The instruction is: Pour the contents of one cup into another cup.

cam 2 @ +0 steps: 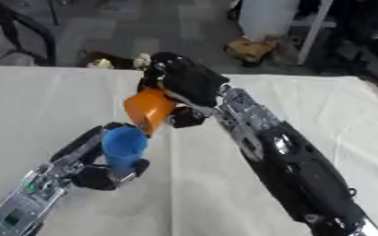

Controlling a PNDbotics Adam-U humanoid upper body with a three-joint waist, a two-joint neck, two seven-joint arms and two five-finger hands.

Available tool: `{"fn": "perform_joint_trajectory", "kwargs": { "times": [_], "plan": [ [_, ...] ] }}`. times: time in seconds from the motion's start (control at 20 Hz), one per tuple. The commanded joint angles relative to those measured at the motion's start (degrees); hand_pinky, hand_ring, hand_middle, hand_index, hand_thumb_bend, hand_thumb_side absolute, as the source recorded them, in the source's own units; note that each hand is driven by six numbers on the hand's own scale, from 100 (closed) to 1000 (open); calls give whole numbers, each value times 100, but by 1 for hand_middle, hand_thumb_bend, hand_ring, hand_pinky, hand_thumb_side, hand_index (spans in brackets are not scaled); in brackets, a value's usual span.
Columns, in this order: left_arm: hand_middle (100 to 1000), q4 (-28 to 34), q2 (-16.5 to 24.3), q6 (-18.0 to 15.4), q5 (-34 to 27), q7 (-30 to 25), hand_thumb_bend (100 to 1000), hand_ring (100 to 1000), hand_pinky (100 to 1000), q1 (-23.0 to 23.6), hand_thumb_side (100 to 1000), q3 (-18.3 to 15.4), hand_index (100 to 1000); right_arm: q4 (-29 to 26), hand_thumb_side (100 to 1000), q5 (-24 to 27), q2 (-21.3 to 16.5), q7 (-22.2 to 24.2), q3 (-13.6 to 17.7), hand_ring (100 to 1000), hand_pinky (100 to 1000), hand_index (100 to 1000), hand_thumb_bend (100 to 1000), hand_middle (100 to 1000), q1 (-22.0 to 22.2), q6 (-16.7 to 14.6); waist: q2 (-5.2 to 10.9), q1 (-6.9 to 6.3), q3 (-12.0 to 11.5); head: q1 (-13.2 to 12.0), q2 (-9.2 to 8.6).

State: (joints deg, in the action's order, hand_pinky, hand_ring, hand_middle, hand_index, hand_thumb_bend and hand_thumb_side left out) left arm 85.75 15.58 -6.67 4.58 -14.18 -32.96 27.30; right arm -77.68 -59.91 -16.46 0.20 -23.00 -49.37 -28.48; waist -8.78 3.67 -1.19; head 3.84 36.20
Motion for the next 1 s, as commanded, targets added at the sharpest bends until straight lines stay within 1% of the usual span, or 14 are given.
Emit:
{"fn": "perform_joint_trajectory", "kwargs": {
  "times": [0.05, 1.0],
  "plan": [
    [282, 141, 15, -3, -21, -14, 100, 694, 107, -124, 344, -31, 758, -132, 100, -72, -143, -19, 31, 688, 862, 660, 100, 423, -89, -19, 108, -28, 10, -18, -4],
    [286, 161, 12, 13, -40, -16, 100, 696, 108, -130, 350, -28, 759, -174, 100, -182, -170, -47, 23, 694, 866, 659, 100, 428, -90, -43, 110, -37, 39, -51, -8]
  ]
}}
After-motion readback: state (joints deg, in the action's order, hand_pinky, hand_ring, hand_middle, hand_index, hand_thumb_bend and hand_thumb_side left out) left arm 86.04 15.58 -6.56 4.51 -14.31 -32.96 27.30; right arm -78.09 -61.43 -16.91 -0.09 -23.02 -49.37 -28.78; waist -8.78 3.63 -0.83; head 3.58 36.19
